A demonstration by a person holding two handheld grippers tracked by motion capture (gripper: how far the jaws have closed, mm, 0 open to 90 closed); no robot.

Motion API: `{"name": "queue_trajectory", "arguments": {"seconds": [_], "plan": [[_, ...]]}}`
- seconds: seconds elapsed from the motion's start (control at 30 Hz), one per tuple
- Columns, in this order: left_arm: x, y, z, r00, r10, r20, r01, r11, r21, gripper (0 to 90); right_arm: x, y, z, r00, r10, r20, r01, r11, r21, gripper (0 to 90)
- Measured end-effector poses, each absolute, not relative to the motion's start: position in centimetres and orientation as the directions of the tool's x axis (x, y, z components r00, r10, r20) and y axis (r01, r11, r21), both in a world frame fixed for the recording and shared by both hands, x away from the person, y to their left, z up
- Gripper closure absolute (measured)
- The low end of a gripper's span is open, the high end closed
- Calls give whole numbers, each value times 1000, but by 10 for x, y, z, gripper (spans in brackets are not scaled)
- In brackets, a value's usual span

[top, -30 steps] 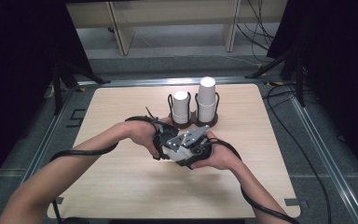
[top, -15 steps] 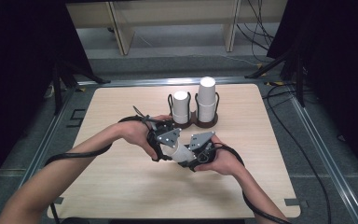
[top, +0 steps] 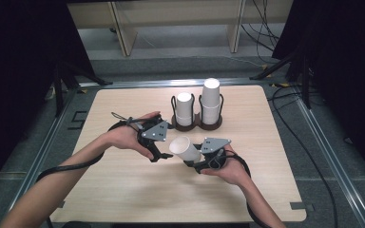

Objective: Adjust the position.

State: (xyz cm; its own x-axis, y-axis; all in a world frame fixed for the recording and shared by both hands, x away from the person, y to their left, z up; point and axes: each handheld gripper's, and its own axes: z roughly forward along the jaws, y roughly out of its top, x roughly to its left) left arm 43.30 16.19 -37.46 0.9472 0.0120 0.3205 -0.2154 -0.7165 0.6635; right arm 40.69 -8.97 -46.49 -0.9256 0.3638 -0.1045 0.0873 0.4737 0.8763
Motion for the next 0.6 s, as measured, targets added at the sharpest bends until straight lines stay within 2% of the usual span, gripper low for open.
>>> {"name": "queue_trajectory", "arguments": {"seconds": [0.07, 0.2, 0.23, 0.27, 0.3, 0.37, 0.4, 0.43, 0.5, 0.6], "plan": [[432, 170, -377, 950, 65, 307, -182, -682, 708, 37, 406, -92, -466, -909, 404, -101, 96, 437, 894, 353], [430, 179, -381, 949, 105, 298, -157, -660, 734, 25, 405, -96, -467, -891, 443, -100, 99, 405, 909, 352], [428, 184, -387, 945, 150, 292, -133, -639, 758, 24, 404, -97, -468, -873, 481, -76, 120, 365, 923, 352], [428, 184, -387, 945, 150, 292, -133, -639, 758, 24, 402, -98, -469, -865, 498, -59, 137, 348, 928, 352], [427, 188, -395, 940, 192, 283, -110, -613, 782, 24, 404, -100, -468, -864, 495, -94, 102, 355, 929, 352], [426, 191, -399, 936, 220, 275, -92, -601, 794, 24, 404, -101, -469, -847, 524, -93, 101, 331, 938, 352], [424, 192, -404, 931, 250, 266, -78, -576, 814, 24, 404, -101, -469, -847, 524, -93, 101, 331, 938, 352], [422, 195, -409, 924, 293, 245, -51, -541, 839, 24, 404, -101, -470, -844, 533, -51, 115, 272, 955, 352], [421, 198, -413, 921, 318, 227, -34, -515, 857, 24, 405, -103, -468, -833, 547, -84, 95, 290, 952, 351], [416, 201, -423, 912, 373, 169, 5, -423, 906, 25, 405, -105, -467, -817, 574, -52, 108, 241, 965, 352]]}}
